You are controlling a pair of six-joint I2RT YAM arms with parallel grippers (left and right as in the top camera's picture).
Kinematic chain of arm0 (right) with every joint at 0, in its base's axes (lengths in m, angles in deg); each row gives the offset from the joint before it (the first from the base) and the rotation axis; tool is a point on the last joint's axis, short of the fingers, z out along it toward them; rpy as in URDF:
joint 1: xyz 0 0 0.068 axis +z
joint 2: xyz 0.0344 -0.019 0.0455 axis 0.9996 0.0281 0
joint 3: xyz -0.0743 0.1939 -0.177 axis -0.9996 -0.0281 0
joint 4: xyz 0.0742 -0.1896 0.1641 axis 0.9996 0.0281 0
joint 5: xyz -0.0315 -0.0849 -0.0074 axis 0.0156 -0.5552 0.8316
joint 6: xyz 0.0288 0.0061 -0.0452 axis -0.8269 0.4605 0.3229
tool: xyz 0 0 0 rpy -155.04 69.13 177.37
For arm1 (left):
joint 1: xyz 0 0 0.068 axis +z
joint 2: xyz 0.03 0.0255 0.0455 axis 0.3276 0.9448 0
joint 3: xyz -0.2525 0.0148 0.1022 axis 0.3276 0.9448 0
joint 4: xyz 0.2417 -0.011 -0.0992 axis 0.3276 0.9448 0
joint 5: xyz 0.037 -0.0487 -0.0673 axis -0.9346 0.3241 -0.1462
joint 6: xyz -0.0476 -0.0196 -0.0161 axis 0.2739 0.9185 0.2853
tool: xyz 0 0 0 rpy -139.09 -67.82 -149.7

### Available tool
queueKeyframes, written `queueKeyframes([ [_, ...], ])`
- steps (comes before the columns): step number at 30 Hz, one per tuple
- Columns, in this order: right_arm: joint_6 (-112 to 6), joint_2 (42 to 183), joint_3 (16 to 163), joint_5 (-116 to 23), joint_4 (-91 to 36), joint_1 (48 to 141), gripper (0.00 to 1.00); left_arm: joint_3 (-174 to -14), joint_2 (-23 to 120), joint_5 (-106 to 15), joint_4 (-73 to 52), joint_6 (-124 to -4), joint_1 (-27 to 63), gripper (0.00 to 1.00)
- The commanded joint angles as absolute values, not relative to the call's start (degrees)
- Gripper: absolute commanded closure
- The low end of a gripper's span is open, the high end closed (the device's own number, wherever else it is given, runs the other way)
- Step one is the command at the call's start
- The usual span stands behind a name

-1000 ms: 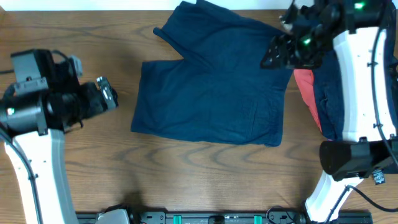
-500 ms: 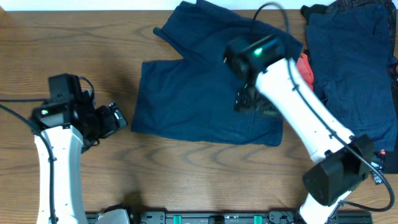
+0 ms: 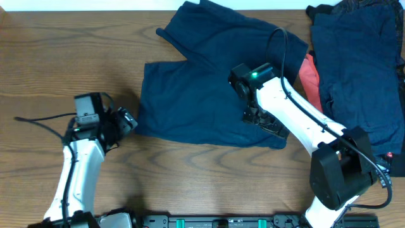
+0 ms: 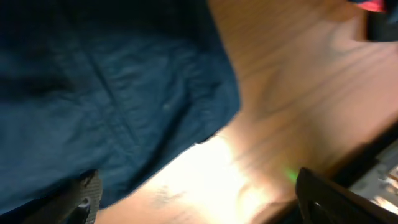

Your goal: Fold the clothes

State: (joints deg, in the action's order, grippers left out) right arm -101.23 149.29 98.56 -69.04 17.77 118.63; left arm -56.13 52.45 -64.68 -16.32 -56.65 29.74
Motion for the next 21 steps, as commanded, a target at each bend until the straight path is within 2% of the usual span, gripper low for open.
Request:
queueKeyframes([
  [1,-96.5,147.6,98.3,-64.9,15.1,118.2,0.01,-55.8,54.3,-65.6,-19.0,-54.5,26.9,0.07],
  [7,-91.2,143.3,98.3,-59.6,12.1,116.3,0.01,-55.8,57.4,-68.0,-19.5,-54.5,22.1,0.07],
  [15,-89.4,133.3,98.2,-59.0,17.5,108.4,0.01,-55.8,61.3,-69.9,-20.0,-54.6,20.9,0.07],
  [21,-89.0,128.1,94.7,-61.5,17.2,104.7,0.16,-55.8,64.4,-69.9,-23.4,-54.5,20.9,0.07],
])
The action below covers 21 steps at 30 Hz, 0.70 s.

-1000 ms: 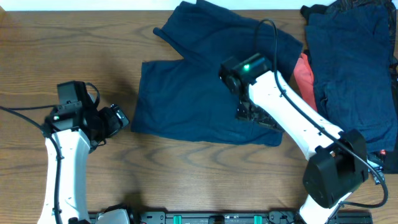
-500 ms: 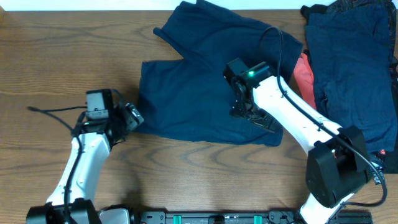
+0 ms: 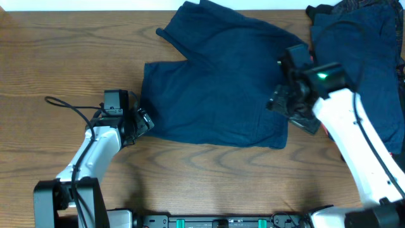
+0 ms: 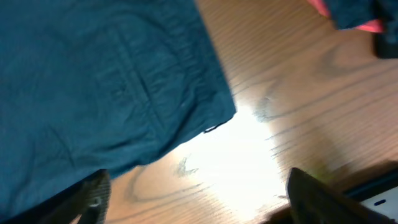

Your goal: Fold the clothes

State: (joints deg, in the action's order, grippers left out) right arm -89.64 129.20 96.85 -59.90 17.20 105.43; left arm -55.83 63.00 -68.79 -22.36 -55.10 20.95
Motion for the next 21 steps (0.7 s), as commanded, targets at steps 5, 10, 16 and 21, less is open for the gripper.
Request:
queueKeyframes([
  [5,-89.0,127.9,89.9,-61.5,17.5,104.3,0.15,-55.8,66.7,-69.6,-27.5,-54.3,20.9,0.08],
  [10,-89.1,127.9,85.7,-60.1,17.2,104.3,0.35,-55.8,67.1,-69.2,-27.7,-54.1,20.7,0.23],
  [16,-89.7,127.9,82.7,-58.0,15.7,104.3,0.55,-55.8,67.1,-69.2,-28.5,-54.1,20.6,0.41],
  [21,-89.7,127.9,82.1,-57.5,15.2,104.3,0.50,-55.8,67.1,-69.2,-28.0,-53.9,20.6,0.46],
])
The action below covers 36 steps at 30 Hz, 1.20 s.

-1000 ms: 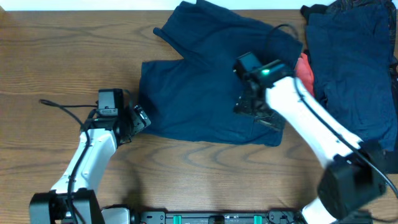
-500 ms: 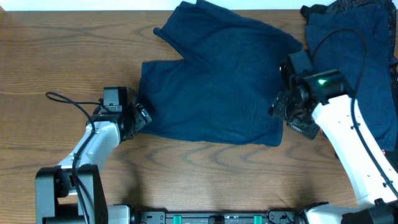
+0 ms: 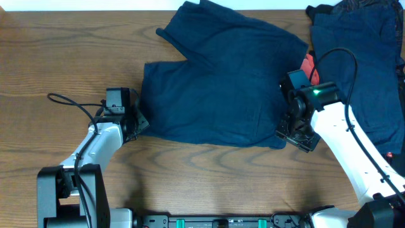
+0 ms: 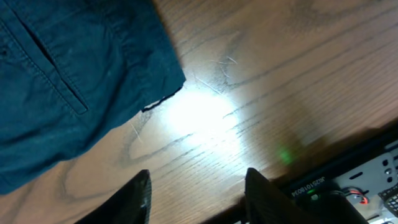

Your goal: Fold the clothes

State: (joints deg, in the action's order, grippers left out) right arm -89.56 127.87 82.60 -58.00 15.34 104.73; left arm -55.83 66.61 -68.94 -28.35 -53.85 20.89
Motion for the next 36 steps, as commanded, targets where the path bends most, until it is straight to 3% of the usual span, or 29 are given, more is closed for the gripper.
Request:
queueKeyframes([
  [1,-89.6,127.9,82.1,-57.4,15.3,104.3,0.48,-55.8,67.1,-69.2,-27.6,-53.9,20.6,0.47],
  [18,-89.7,127.9,81.9,-56.8,15.0,105.1,0.49,-55.8,67.2,-66.4,-25.1,-51.8,20.1,0.48],
  [21,-89.7,127.9,81.9,-55.9,14.7,105.3,0.49,-55.8,67.4,-66.4,-25.2,-51.8,20.1,0.64],
  [23,-89.7,127.9,81.9,-55.1,14.5,105.3,0.49,-55.8,67.5,-66.4,-25.5,-51.8,20.1,0.88],
  [24,-89.7,127.9,81.9,-54.9,14.4,105.3,0.52,-55.8,67.5,-66.4,-25.6,-51.8,20.1,0.94],
  [36,-88.2,127.9,75.7,-47.6,5.3,108.3,0.54,-56.5,61.3,-66.5,-20.0,-51.8,24.6,0.94],
])
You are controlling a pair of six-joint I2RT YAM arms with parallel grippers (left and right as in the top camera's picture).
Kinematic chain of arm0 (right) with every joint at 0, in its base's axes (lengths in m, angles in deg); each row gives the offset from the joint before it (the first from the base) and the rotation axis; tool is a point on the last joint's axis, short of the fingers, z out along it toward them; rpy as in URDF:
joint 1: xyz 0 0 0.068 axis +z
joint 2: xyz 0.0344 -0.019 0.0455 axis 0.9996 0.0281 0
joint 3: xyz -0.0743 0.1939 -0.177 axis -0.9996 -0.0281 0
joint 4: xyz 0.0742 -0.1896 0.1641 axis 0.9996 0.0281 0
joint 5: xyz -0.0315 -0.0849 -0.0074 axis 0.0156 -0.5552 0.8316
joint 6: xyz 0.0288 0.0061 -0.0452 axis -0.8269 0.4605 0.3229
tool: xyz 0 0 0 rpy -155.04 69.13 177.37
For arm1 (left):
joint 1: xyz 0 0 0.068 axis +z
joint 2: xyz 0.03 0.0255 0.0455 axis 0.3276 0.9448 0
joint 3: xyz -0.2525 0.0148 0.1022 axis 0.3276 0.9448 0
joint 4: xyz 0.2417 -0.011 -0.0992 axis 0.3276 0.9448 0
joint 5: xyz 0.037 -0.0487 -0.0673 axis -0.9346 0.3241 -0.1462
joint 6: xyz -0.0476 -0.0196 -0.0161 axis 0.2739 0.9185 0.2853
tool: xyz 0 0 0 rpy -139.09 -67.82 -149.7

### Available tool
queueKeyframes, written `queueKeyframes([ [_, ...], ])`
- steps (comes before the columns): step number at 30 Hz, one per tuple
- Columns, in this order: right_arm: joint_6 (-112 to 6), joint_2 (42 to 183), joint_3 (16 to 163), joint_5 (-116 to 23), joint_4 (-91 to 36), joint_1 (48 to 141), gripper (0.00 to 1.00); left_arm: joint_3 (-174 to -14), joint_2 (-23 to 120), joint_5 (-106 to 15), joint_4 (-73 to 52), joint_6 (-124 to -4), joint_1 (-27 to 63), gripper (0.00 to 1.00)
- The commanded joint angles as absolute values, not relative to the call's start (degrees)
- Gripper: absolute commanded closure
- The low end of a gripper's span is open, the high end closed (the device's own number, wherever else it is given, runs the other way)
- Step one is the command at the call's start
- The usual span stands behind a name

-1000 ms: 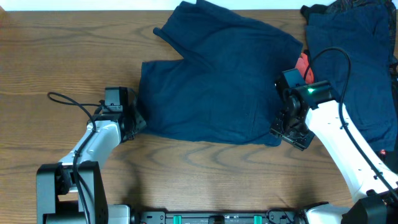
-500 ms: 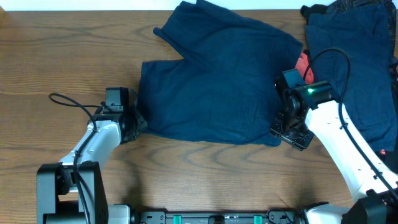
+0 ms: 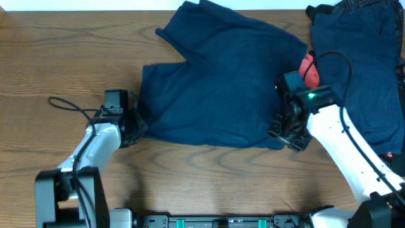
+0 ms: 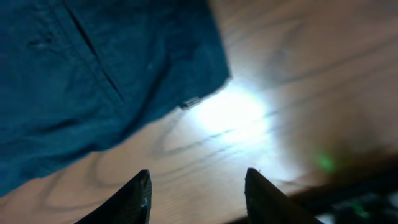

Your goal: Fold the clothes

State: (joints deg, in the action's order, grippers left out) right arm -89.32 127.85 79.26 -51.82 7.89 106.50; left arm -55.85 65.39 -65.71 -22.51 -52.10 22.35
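Note:
Navy blue shorts (image 3: 215, 88) lie spread flat on the wooden table (image 3: 196, 180). My left gripper (image 3: 134, 123) sits at the shorts' lower left corner, touching the hem; its jaws are too small to read from overhead. At the lower right corner my right gripper (image 3: 283, 133) hangs low. In the right wrist view the shorts (image 4: 93, 62) fill the upper left, their corner ending just ahead of my right gripper (image 4: 199, 180). That gripper is open with only bare wood between its fingers.
A pile of dark blue clothes (image 3: 361, 57) with a red garment (image 3: 307, 65) peeking out lies at the right, close behind my right arm. A black rail (image 3: 215, 221) runs along the table's front edge.
My right gripper has shifted slightly left toward the shorts' lower right corner, and the fabric now reaches further across its view. The left gripper stays at the lower left corner.
First my right gripper was over the shorts' right half and the left stood on bare wood left of them. Then the right was at the shorts' right edge and the left reached the hem corner. Later the right sat low by the lower right corner, as now.

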Motion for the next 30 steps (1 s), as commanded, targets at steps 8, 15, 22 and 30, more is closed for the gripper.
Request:
queueKeyframes([
  [8,-89.0,127.9,64.8,-45.2,-7.0,109.4,0.53,-56.5,53.8,-66.9,-11.0,-49.8,25.7,0.94],
  [15,-90.1,127.9,58.0,-46.0,-12.8,109.4,0.49,-56.5,53.8,-66.9,-8.4,-49.0,25.7,0.94],
  [22,-93.4,127.9,52.9,-50.0,-21.6,109.4,0.43,-56.5,53.8,-66.9,-7.1,-49.0,25.7,0.94],
  [30,-88.9,127.8,52.8,-50.4,-30.5,109.4,0.39,-56.5,53.7,-66.9,-7.0,-49.0,25.7,0.94],
])
